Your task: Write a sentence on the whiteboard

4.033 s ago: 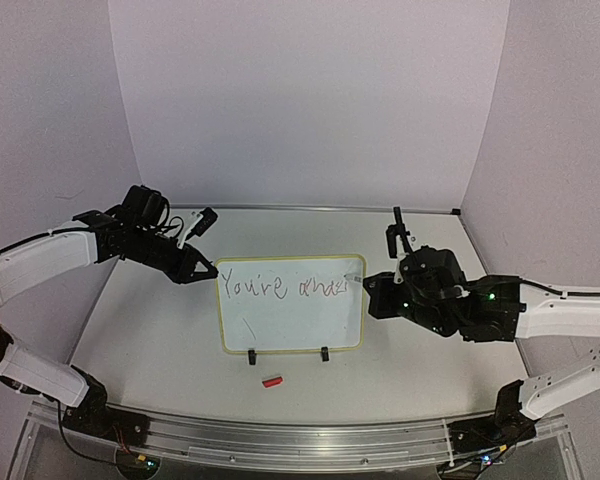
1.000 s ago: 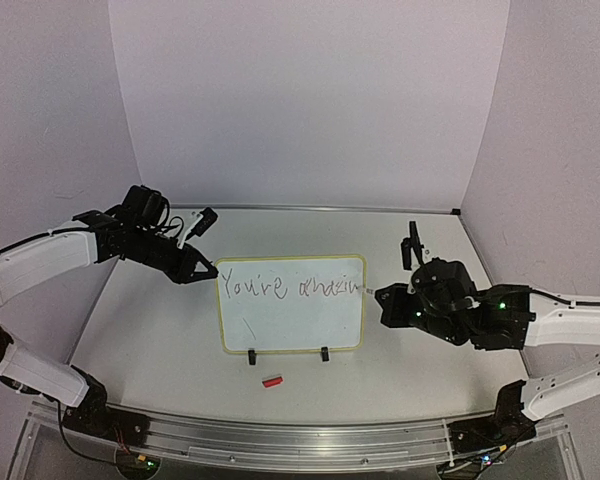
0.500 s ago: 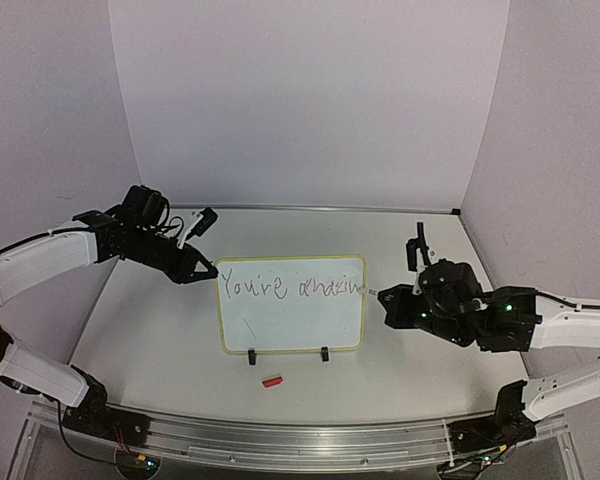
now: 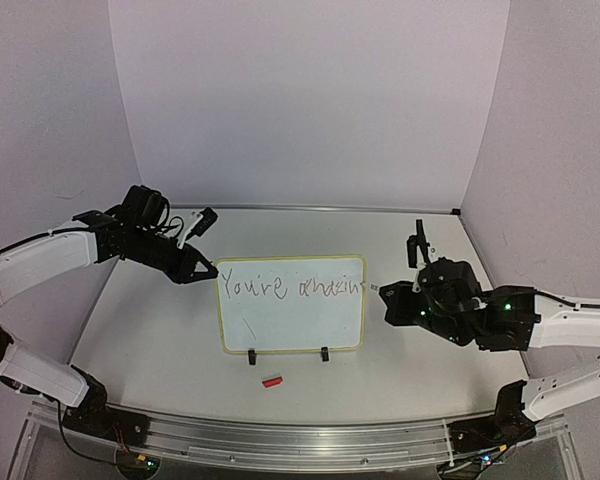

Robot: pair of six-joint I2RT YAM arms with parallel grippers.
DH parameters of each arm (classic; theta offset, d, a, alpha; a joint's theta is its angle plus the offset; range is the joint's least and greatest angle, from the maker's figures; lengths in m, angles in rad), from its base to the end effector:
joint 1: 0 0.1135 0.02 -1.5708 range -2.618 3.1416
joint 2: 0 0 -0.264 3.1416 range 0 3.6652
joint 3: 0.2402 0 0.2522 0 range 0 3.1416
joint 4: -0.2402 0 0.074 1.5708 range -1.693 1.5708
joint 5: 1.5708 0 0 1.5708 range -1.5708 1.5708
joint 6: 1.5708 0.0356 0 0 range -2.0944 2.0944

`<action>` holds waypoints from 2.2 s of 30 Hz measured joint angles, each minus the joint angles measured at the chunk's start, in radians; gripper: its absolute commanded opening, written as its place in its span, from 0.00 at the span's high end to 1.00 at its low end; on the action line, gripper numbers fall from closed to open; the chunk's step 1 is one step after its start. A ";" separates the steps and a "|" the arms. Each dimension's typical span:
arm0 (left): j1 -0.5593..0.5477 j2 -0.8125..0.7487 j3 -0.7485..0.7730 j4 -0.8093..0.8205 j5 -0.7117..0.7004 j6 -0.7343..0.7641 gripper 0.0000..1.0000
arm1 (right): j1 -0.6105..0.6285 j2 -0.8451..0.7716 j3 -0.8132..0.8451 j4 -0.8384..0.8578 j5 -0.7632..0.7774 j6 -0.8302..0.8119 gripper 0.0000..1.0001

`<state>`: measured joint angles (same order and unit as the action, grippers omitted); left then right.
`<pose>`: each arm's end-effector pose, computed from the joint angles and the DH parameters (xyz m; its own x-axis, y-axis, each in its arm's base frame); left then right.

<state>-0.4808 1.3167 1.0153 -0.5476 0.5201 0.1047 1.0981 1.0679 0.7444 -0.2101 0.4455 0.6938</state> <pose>0.2353 -0.1427 0.2749 -0.5895 0.4098 -0.6961 0.7582 0.5778 -0.3019 0.1209 0.2027 0.2699 -0.5838 0.1258 -0.8021 -0.3397 0.8594 0.3821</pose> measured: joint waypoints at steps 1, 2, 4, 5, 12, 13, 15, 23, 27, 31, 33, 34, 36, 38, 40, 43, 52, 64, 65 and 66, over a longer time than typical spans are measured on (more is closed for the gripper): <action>0.000 0.000 0.000 0.000 0.000 0.000 1.00 | 0.000 0.000 0.002 0.001 0.004 -0.004 1.00; 0.000 0.000 0.000 0.000 0.000 0.000 1.00 | 0.000 0.000 0.002 0.006 0.009 -0.007 1.00; 0.000 0.000 0.000 0.000 0.000 0.000 1.00 | 0.000 0.000 0.004 0.011 0.014 -0.013 1.00; 0.000 0.000 0.000 0.000 0.000 0.000 1.00 | 0.000 0.000 0.005 0.013 0.017 -0.016 1.00; 0.000 0.000 0.000 0.000 0.000 0.000 1.00 | 0.000 0.021 0.031 0.031 0.019 -0.038 1.00; 0.000 0.000 0.000 0.000 0.000 0.000 1.00 | 0.000 0.029 0.034 0.033 0.016 -0.039 1.00; 0.000 0.000 0.000 0.000 0.000 0.000 1.00 | 0.000 0.041 0.036 0.037 0.008 -0.039 1.00; 0.000 0.000 0.000 0.000 0.000 0.000 1.00 | 0.000 0.030 0.022 0.033 -0.007 -0.008 1.00; 0.000 0.000 0.000 0.000 0.000 0.000 1.00 | 0.000 0.011 0.002 0.018 -0.006 0.012 1.00; 0.000 0.000 0.000 0.000 0.000 0.000 1.00 | 0.000 0.010 0.001 0.011 -0.009 0.020 1.00; 0.000 0.000 0.000 0.000 0.000 0.000 1.00 | 0.000 0.011 0.001 0.008 -0.012 0.022 1.00; 0.000 0.000 0.000 0.000 0.000 0.000 1.00 | 0.000 0.012 0.001 0.007 -0.013 0.022 1.00; 0.000 0.000 0.000 0.000 0.000 0.000 1.00 | 0.000 0.014 0.001 0.006 -0.013 0.024 1.00; 0.000 0.000 0.000 0.000 0.000 0.000 1.00 | 0.000 0.014 0.001 0.005 -0.012 0.026 1.00; 0.000 0.000 0.000 0.000 0.000 0.000 1.00 | 0.000 0.014 0.001 0.005 -0.007 0.025 1.00; 0.000 0.000 0.000 0.000 0.000 0.000 1.00 | 0.000 0.014 0.002 0.004 0.003 0.020 1.00; 0.000 0.000 0.000 0.000 0.000 0.000 1.00 | 0.000 0.036 0.066 -0.010 0.034 -0.028 1.00; 0.000 0.000 0.000 0.000 0.000 0.000 1.00 | 0.000 0.048 0.078 -0.008 0.039 -0.037 1.00; 0.000 0.000 0.000 0.000 0.000 0.000 1.00 | 0.000 0.048 0.075 -0.008 0.037 -0.033 1.00; 0.000 0.000 0.000 0.000 0.000 0.000 1.00 | 0.000 0.047 0.071 -0.008 0.035 -0.027 1.00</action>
<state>-0.4808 1.3167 1.0153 -0.5476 0.5201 0.1047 1.0981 1.1153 0.8155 -0.2180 0.4809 0.6668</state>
